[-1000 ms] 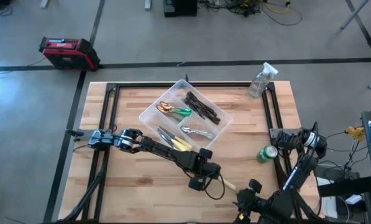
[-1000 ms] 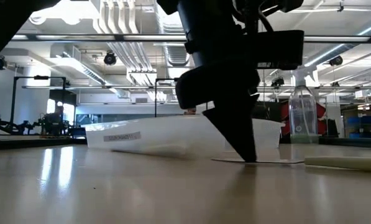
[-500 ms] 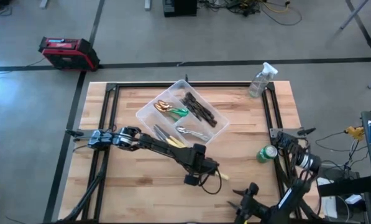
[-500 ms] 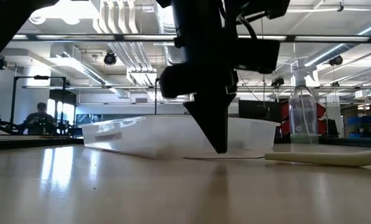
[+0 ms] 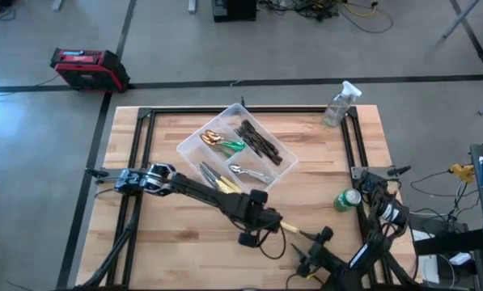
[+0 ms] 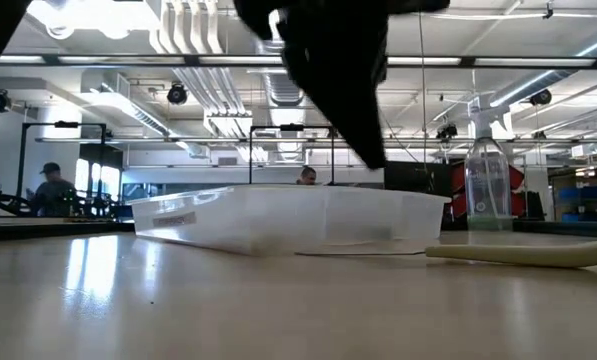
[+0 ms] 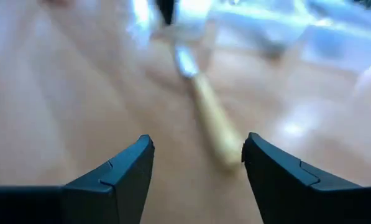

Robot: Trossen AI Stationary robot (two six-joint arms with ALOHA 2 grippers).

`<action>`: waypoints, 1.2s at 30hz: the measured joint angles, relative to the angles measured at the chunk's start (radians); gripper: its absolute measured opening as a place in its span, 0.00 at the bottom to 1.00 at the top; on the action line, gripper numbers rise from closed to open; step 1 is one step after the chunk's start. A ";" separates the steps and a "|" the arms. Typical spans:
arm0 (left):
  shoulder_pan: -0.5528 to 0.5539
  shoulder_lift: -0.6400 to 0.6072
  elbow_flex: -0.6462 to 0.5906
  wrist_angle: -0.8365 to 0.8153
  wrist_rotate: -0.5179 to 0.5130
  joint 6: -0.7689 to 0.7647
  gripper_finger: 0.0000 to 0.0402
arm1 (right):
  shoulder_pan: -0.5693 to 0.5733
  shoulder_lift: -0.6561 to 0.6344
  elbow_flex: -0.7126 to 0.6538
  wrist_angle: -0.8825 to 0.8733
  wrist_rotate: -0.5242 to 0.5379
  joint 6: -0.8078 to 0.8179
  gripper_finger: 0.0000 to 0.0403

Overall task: Sort silverware
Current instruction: Put the yellow knife into the transparent silverware tray

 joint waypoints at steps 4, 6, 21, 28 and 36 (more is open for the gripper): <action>-0.046 -0.032 0.000 0.054 0.007 -0.024 0.00 | 0.000 -0.081 -0.065 -0.029 0.002 0.003 0.52; -0.067 -0.045 0.001 0.091 0.015 -0.028 0.00 | -0.002 -0.126 -0.124 0.035 0.009 -0.001 0.50; -0.199 -0.175 -0.193 0.237 -0.153 -0.166 0.00 | -0.084 -0.339 -0.494 0.759 -0.070 -0.537 0.49; -0.255 -0.359 -0.572 0.639 -0.164 -0.190 0.00 | -0.139 -0.285 -0.557 1.061 -0.104 -0.770 0.49; -0.317 -0.610 -0.998 1.201 -0.155 -0.210 0.00 | -0.180 -0.190 -0.555 1.153 -0.101 -0.765 0.35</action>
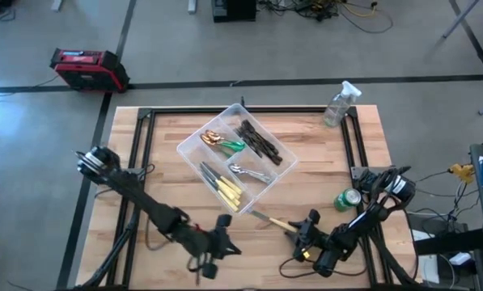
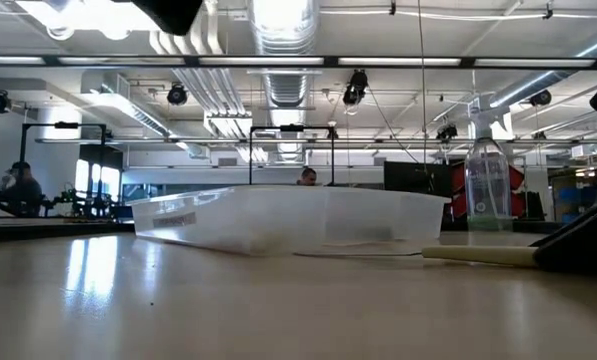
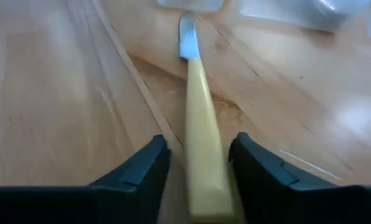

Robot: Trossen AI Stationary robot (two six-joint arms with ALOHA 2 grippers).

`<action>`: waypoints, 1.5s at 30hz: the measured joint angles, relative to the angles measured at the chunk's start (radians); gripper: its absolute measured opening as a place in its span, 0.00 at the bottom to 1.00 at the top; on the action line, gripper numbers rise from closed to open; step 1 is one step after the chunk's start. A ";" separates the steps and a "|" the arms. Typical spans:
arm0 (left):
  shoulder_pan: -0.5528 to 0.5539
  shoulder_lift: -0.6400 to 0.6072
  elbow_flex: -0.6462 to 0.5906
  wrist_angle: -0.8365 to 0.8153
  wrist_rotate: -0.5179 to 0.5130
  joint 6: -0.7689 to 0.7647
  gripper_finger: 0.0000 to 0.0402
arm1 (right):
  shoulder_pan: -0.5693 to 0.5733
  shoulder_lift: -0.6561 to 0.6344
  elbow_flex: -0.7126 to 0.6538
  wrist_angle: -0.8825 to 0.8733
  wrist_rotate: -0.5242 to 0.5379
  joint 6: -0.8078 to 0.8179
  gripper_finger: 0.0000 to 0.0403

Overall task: Sort silverware
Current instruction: Put the yellow knife into the transparent silverware tray

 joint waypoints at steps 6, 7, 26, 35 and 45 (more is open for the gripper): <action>-0.027 -0.152 -0.214 0.263 -0.020 -0.006 0.00 | 0.016 0.020 0.001 0.000 -0.008 0.034 0.13; -0.029 -0.173 -0.244 0.288 -0.021 -0.007 0.00 | 0.018 0.016 0.001 -0.004 -0.010 0.037 0.13; -0.045 -0.339 -0.447 0.385 -0.152 0.024 0.00 | 0.051 -0.246 -0.001 -0.108 -0.287 0.041 0.13; -0.044 -0.348 -0.451 0.387 -0.154 0.075 0.00 | 0.041 -0.413 0.064 -0.090 -0.243 -0.191 0.13; -0.044 -0.573 -0.451 0.397 -0.274 0.278 0.00 | -0.170 -0.352 0.181 -0.094 -0.136 -0.318 0.13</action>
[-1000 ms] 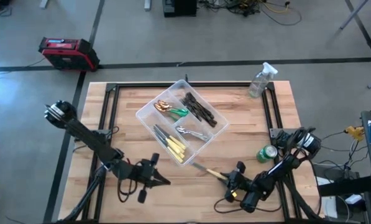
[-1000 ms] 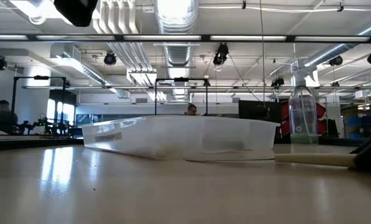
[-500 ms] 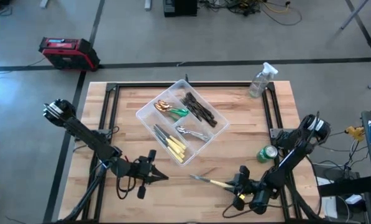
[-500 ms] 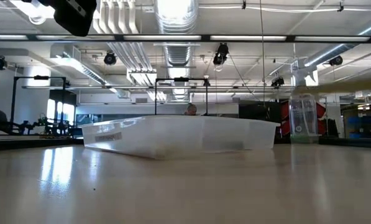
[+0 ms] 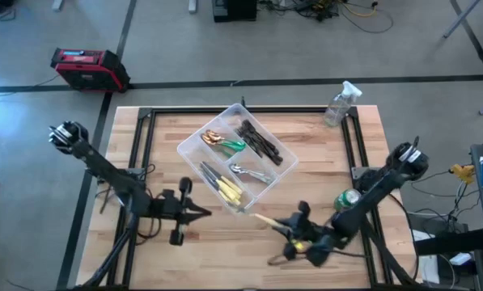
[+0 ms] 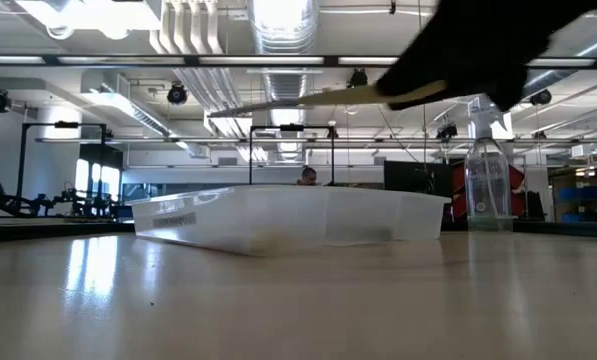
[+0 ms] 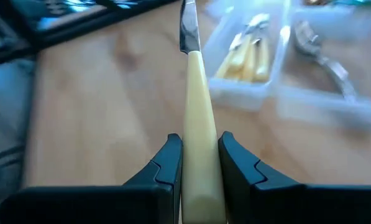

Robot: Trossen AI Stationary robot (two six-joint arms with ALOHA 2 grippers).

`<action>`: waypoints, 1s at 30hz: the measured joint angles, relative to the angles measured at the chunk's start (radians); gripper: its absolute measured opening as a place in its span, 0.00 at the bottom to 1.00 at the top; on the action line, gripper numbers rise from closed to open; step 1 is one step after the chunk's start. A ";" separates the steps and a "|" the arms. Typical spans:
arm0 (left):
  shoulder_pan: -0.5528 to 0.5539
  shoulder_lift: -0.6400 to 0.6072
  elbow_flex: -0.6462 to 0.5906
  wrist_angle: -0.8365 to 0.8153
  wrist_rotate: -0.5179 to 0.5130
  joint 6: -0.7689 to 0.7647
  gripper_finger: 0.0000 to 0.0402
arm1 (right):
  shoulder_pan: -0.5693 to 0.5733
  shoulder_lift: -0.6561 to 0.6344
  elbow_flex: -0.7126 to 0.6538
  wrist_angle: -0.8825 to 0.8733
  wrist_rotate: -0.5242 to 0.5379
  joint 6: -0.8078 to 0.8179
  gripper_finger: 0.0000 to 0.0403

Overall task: Sort silverware
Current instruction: Put the yellow knife into the transparent silverware tray

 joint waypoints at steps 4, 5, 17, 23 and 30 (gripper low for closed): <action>0.000 -0.067 -0.002 -0.020 0.000 0.003 0.00 | -0.145 0.104 0.105 0.004 -0.008 -0.079 0.13; 0.000 -0.083 -0.002 -0.036 0.000 -0.002 0.00 | -0.182 0.134 0.136 0.004 -0.017 -0.086 0.13; -0.002 -0.229 -0.002 -0.270 -0.149 -0.104 0.00 | -0.473 0.428 0.439 0.000 -0.169 -0.257 0.13; -0.002 -0.259 -0.002 -0.318 -0.149 -0.098 0.00 | -0.501 0.486 0.444 0.011 -0.238 -0.174 0.13; -0.002 -0.242 -0.002 -0.334 -0.148 -0.097 0.00 | -0.482 0.476 0.444 0.002 -0.269 -0.148 0.41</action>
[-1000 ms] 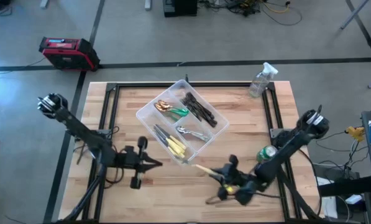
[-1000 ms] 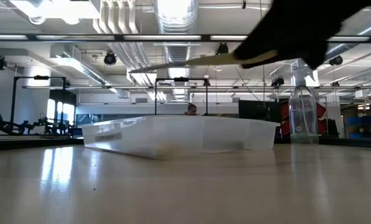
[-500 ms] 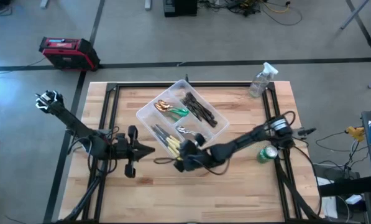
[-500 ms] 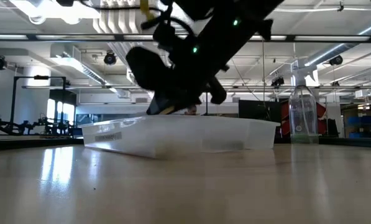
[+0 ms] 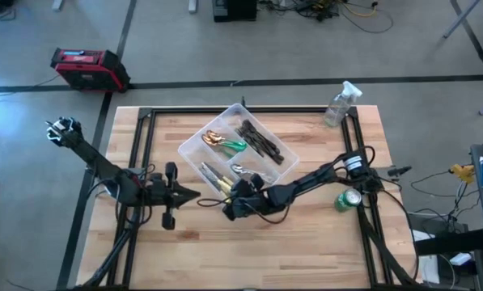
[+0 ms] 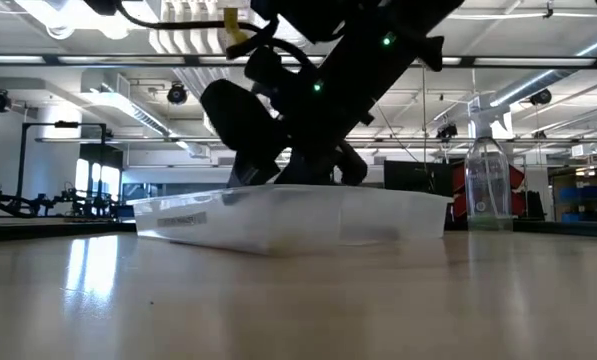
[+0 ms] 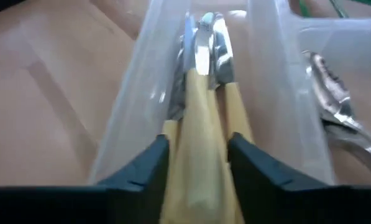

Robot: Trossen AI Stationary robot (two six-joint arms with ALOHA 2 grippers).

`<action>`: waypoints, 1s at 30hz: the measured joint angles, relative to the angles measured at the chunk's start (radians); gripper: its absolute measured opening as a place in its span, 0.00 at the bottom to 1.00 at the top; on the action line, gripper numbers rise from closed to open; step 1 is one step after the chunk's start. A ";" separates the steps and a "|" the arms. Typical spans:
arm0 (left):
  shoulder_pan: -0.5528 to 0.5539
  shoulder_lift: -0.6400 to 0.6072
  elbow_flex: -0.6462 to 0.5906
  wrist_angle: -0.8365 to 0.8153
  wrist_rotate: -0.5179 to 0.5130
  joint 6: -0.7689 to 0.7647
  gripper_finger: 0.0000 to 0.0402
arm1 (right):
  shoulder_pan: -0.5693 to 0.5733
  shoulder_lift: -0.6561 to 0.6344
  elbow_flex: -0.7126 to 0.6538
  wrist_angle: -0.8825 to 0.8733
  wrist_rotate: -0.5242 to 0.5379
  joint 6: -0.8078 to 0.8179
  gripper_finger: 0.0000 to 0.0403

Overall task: Sort silverware
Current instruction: Put the yellow knife into the transparent silverware tray, then return to Home Position

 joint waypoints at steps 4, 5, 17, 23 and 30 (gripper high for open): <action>0.000 0.015 0.000 -0.015 0.000 0.000 0.00 | 0.013 -0.046 -0.006 -0.043 -0.017 -0.060 0.60; 0.000 0.020 0.000 -0.015 0.001 0.000 0.00 | 0.015 -0.066 -0.007 -0.065 -0.020 -0.071 0.64; 0.017 0.033 0.000 -0.008 0.018 -0.024 0.00 | 0.064 -0.301 -0.004 -0.309 -0.011 -0.174 0.78; 0.157 0.034 0.000 0.021 0.258 -0.045 0.00 | 0.085 -0.325 -0.003 -0.448 -0.060 -0.331 0.78; 0.335 0.033 -0.036 0.029 0.447 -0.058 0.00 | 0.090 -0.331 -0.013 -0.812 0.054 -0.180 0.78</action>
